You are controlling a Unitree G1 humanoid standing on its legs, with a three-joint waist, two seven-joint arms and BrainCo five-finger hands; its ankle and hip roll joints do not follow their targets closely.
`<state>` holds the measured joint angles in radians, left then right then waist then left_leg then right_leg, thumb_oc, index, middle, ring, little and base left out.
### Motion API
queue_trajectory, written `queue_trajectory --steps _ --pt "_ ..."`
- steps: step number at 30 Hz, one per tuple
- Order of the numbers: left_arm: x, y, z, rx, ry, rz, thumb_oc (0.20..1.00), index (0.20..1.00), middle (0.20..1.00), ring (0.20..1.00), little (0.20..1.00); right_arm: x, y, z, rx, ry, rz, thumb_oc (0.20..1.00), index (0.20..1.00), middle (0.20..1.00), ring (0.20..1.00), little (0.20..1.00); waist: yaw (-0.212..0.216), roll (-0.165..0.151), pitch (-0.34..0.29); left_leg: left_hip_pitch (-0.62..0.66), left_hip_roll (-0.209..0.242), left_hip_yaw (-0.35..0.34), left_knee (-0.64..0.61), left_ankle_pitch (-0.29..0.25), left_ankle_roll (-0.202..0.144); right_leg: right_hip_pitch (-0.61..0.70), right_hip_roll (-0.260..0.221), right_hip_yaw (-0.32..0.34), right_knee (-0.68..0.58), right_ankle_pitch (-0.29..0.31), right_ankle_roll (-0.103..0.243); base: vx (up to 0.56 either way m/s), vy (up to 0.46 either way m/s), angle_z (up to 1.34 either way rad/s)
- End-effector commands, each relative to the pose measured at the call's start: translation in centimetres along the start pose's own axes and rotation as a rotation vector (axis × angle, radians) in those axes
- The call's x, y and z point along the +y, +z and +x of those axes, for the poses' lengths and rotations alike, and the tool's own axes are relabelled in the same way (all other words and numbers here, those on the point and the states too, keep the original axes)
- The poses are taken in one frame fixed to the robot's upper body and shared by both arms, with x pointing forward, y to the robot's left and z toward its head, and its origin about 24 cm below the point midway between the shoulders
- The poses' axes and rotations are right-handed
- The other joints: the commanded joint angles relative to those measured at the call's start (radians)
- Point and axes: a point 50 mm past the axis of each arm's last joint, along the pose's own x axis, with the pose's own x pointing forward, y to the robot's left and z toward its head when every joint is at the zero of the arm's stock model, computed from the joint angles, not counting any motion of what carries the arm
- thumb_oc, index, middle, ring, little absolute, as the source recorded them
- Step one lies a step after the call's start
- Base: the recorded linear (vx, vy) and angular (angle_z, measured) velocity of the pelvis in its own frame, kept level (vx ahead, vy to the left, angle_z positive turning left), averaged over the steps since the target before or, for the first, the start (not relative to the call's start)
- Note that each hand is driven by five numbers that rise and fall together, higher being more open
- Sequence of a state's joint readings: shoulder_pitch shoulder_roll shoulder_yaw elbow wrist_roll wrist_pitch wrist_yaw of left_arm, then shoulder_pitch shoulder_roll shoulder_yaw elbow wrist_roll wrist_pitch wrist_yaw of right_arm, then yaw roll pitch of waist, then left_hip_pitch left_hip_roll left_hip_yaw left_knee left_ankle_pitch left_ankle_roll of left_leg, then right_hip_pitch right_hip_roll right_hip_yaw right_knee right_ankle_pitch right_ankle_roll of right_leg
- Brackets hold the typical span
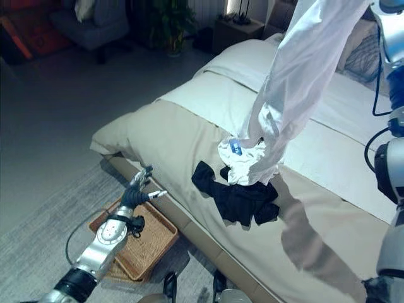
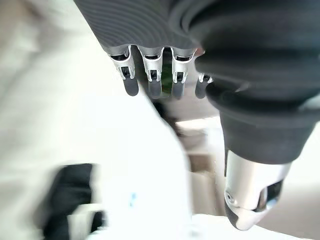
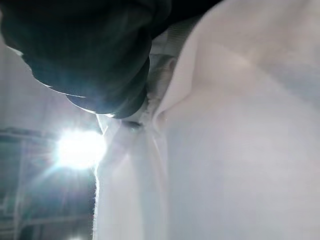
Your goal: Pick up clothes into the bucket
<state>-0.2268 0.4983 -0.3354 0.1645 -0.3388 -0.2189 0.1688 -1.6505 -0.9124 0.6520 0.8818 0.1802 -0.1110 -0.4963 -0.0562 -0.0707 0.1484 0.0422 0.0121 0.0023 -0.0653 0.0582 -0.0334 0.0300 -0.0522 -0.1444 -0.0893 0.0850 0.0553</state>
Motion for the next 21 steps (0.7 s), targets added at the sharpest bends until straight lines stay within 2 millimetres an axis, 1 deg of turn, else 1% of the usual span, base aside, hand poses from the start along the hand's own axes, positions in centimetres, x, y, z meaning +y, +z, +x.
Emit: queue_trajectory --steps 1,4,5,6,7,8,9,10,11,15,18,19,21 --pt "0.3 5.7 2.0 -0.249 -0.059 -0.037 1.0 1.0 1.0 1.0 1.0 -0.3 3.3 1.5 -0.073 0.036 0.091 0.2 0.2 0.2 0.2 0.2 -0.013 -0.035 -0.119 -0.014 0.017 0.002 0.078 -0.077 -0.021 -0.011 -0.038 0.003 0.153 -0.11 0.064 0.08 -0.018 -0.06" --pt "-0.5 10.9 3.7 -0.428 -0.137 -0.007 1.0 1.0 1.0 1.0 1.0 2.2 2.7 0.3 -0.05 0.158 0.119 0.2 0.2 0.2 0.2 0.2 -0.023 -0.027 -0.142 0.006 0.018 0.008 0.076 -0.083 -0.022 0.011 -0.038 0.006 0.143 -0.112 0.065 0.06 -0.007 -0.1" --pt "-0.9 11.9 4.1 -0.463 -0.155 -0.004 1.0 1.0 1.0 1.0 1.0 3.0 2.6 -0.2 -0.048 0.194 0.128 0.2 0.2 0.2 0.2 0.2 -0.029 -0.023 -0.148 0.01 0.018 0.01 0.075 -0.084 -0.021 0.015 -0.038 0.007 0.141 -0.112 0.065 0.03 0.001 -0.11" --pt "-1.3 12.8 4.7 -0.489 -0.164 0.001 1.0 1.0 1.0 1.0 1.0 3.7 2.6 -0.7 -0.047 0.22 0.141 0.2 0.2 0.2 0.2 0.2 -0.032 -0.021 -0.152 0.014 0.018 0.011 0.074 -0.085 -0.021 0.019 -0.038 0.009 0.138 -0.111 0.065 0.02 -0.002 -0.07" --pt "-1.4 12.8 4.8 -0.49 -0.165 0.002 1.0 1.0 1.0 1.0 1.0 3.6 2.5 -0.7 -0.046 0.218 0.14 0.2 0.2 0.2 0.2 0.2 -0.03 -0.022 -0.151 0.015 0.018 0.012 0.074 -0.085 -0.021 0.02 -0.038 0.009 0.137 -0.111 0.065 0.03 -0.003 -0.06" --pt "-2.2 14.1 5.9 -0.519 -0.185 0.012 1.0 1.0 1.0 1.0 1.0 4.7 2.6 -1.5 -0.049 0.272 0.175 0.2 0.2 0.2 0.2 0.2 -0.038 -0.015 -0.16 0.021 0.018 0.015 0.074 -0.087 -0.02 0.026 -0.038 0.011 0.135 -0.11 0.065 0.03 0.0 -0.05" --pt "-2.7 14.7 6.4 -0.531 -0.198 0.013 1.0 1.0 1.0 1.0 1.0 5.2 2.6 -1.9 -0.051 0.29 0.193 0.2 0.2 0.2 0.2 0.2 -0.04 -0.013 -0.161 0.024 0.017 0.015 0.074 -0.088 -0.019 0.027 -0.038 0.012 0.134 -0.109 0.065 0.03 0.0 -0.06" --pt "-2.8 14.7 6.4 -0.531 -0.2 0.013 1.0 1.0 1.0 1.0 1.0 5.1 2.5 -1.9 -0.049 0.288 0.193 0.2 0.2 0.2 0.2 0.2 -0.038 -0.014 -0.16 0.025 0.017 0.015 0.074 -0.088 -0.019 0.028 -0.038 0.012 0.134 -0.109 0.065 0.0 0.009 -0.04" --pt "-3.9 16.0 7.4 -0.553 -0.238 0.051 1.0 1.0 1.0 1.0 1.0 6.2 2.6 -2.8 -0.052 0.34 0.217 0.2 0.2 0.2 0.2 0.2 -0.046 -0.006 -0.164 0.029 0.017 0.017 0.074 -0.089 -0.018 0.031 -0.039 0.015 0.134 -0.109 0.066 0.0 0.009 -0.06" --pt "-6.1 16.8 8.9 -0.542 -0.282 0.047 1.0 1.0 1.0 1.0 1.0 6.9 2.7 -3.8 -0.064 0.392 0.267 0.2 0.2 0.2 0.2 0.2 -0.05 0.001 -0.162 0.036 0.016 0.022 0.074 -0.091 -0.017 0.04 -0.04 0.02 0.127 -0.107 0.068 0.0 0.008 -0.06" --pt "-7.5 16.3 9.8 -0.496 -0.306 0.077 1.0 1.0 1.0 1.0 1.0 7.5 3.5 -4.7 -0.095 0.438 0.318 0.2 0.2 0.2 0.2 0.2 -0.059 0.006 -0.158 0.04 0.015 0.026 0.073 -0.09 -0.016 0.041 -0.039 0.025 0.123 -0.104 0.07 -0.01 0.005 -0.09" --pt "-7.6 16.3 9.8 -0.496 -0.307 0.077 1.0 1.0 1.0 1.0 1.0 7.4 3.4 -4.7 -0.094 0.438 0.317 0.2 0.2 0.2 0.2 0.2 -0.058 0.006 -0.158 0.04 0.015 0.026 0.072 -0.09 -0.016 0.042 -0.039 0.025 0.123 -0.104 0.07 -0.02 0.005 -0.19" --pt "-7.8 15.5 11.0 -0.45 -0.261 0.143 1.0 1.0 1.0 1.0 1.0 7.4 4.6 -5.2 -0.142 0.456 0.377 0.2 0.2 0.2 0.2 0.2 -0.065 0.009 -0.151 0.042 0.014 0.03 0.072 -0.089 -0.014 0.04 -0.04 0.03 0.121 -0.102 0.07 -0.03 0.006 -0.12"
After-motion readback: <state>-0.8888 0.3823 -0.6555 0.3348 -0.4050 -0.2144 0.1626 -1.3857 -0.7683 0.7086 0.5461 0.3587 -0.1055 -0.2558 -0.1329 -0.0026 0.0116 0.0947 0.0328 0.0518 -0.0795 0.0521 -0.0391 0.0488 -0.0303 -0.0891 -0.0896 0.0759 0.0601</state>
